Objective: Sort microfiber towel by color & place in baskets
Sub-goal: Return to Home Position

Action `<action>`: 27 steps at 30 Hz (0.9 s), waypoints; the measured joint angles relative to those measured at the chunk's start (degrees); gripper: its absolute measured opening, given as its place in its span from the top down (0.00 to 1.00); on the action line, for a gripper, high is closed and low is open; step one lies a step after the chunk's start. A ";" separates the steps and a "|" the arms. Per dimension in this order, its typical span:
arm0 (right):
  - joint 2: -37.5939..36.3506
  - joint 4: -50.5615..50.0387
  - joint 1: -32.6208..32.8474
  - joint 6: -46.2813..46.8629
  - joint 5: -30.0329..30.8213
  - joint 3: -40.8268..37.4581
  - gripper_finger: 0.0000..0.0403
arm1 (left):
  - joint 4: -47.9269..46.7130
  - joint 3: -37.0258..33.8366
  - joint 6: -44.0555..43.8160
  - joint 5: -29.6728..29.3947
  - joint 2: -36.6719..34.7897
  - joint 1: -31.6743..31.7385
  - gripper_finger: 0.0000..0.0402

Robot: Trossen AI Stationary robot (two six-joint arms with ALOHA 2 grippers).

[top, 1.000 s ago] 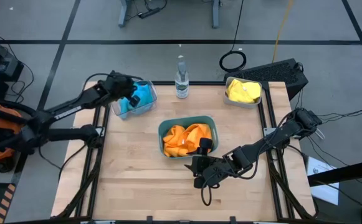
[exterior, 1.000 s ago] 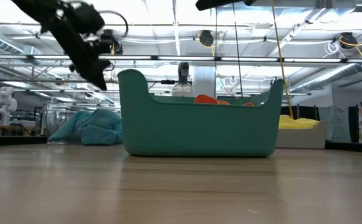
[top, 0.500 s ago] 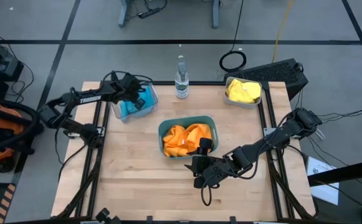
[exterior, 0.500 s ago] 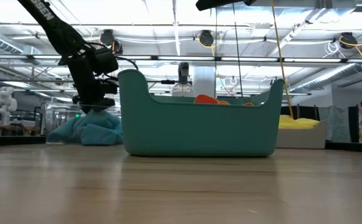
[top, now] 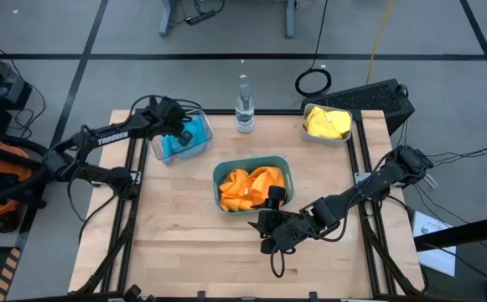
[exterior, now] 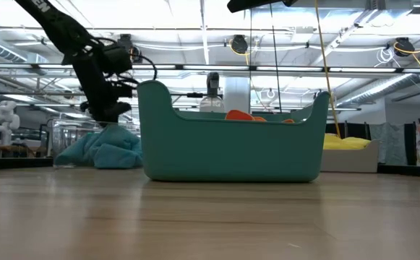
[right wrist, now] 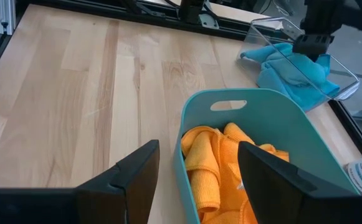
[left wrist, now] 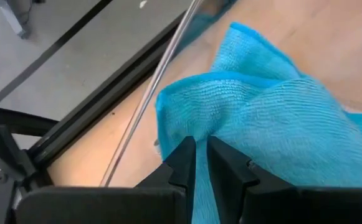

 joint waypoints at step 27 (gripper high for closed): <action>-2.02 -6.45 -0.52 -6.03 -0.42 0.00 0.91 | -7.95 -2.46 -1.68 24.81 -38.90 -19.51 0.88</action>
